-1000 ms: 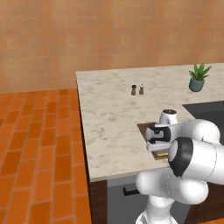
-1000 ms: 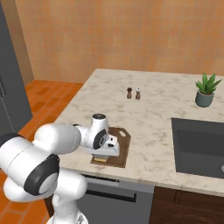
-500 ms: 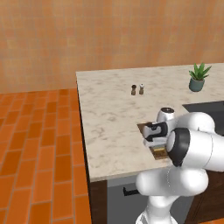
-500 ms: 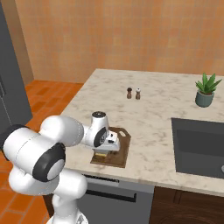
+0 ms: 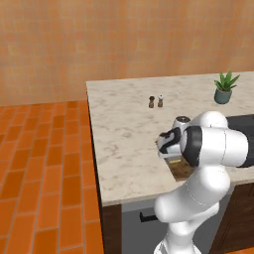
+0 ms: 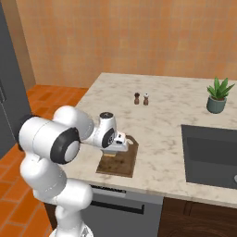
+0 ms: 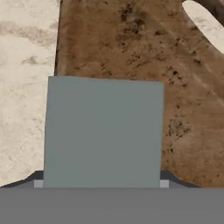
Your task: Pick up the sponge from the counter and clean the cutting board by briefly scrubbing or pressing down on the cutting board. Once finished, release the sponge.
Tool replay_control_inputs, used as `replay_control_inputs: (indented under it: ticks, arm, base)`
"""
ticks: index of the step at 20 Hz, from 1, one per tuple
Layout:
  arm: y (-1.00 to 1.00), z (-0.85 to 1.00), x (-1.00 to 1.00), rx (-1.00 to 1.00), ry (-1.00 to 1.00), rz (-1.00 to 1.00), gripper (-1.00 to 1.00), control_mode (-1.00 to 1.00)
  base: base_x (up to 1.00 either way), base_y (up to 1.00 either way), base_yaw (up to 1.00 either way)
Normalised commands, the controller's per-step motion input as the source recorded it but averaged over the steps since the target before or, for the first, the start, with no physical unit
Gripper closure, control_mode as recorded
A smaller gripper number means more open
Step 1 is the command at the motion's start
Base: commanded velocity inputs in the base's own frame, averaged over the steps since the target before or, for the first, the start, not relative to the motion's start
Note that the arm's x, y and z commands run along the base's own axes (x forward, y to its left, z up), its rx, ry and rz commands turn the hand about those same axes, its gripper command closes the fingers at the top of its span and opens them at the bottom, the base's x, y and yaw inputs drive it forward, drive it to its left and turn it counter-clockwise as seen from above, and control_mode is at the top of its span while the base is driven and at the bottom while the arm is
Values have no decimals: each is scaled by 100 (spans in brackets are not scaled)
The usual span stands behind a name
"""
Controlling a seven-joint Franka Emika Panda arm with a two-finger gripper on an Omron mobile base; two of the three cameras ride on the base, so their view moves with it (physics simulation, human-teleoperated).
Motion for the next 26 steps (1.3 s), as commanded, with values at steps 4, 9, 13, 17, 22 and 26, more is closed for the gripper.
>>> replay_control_inputs:
  ticks: [4,9,13,17,22,26]
  arm:
    - [0,0,74,0,-3,-3,100,-100]
    - [-2,-1,62,0,0,-3,100,-100]
    - [-24,-1,33,0,-3,0,100,-100]
    - [-47,-20,5,0,-2,0,100,-100]
    - [-38,-42,-69,0,-2,0,100,-100]
    - [-21,-37,-100,0,-1,0,100,-100]
  base:
    - [0,0,0]
    - [0,0,0]
    - [0,0,0]
    - [0,0,0]
    - [0,0,0]
    - [0,0,0]
